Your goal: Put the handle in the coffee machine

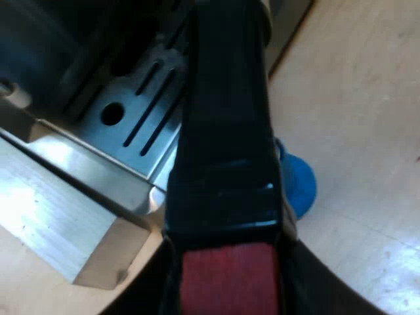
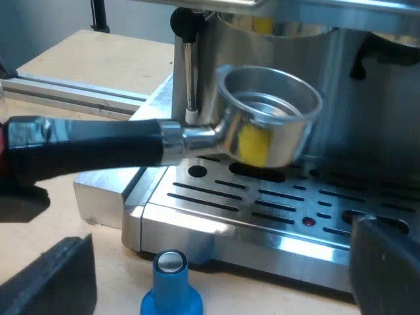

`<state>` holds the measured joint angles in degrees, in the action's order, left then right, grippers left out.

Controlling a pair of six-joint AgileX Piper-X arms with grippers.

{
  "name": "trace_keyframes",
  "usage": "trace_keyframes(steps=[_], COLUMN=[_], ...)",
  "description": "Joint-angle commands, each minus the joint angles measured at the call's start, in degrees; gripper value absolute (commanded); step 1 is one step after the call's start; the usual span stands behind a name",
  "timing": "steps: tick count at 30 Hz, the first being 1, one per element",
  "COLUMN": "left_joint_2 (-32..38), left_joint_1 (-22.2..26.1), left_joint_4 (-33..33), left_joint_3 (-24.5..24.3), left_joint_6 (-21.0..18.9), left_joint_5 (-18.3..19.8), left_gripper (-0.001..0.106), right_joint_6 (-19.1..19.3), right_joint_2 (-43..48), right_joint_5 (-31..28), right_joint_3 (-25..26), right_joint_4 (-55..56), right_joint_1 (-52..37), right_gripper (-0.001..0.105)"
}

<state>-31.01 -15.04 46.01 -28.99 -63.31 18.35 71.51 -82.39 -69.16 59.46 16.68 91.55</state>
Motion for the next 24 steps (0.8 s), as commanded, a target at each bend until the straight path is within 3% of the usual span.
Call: trace_keyframes(steps=[1, 10, 14, 24], left_joint_2=[-0.3, -0.7, -0.7, -0.7], left_joint_1=[2.5, 5.9, 7.4, 7.6], left_joint_4=[-4.3, -7.3, -7.4, -7.3], left_joint_3=[0.3, 0.7, 0.7, 0.7], left_joint_6=[-0.3, 0.5, -1.4, -2.2], left_joint_5=[0.8, 2.2, 5.2, 4.5], left_gripper=[0.000, 0.000, 0.000, 0.000], right_joint_6=[0.2, 0.7, 0.7, 0.7], right_joint_2=[0.0, 0.0, 0.0, 0.0], right_joint_5=[-1.3, -1.3, -1.3, -1.1], right_joint_3=[-1.3, -3.5, -3.5, -3.5], right_joint_4=[-2.7, -6.2, -6.5, -6.5], right_joint_1=[0.0, -0.2, -0.2, -0.2], right_gripper=[0.078, 0.078, 0.078, 0.078])
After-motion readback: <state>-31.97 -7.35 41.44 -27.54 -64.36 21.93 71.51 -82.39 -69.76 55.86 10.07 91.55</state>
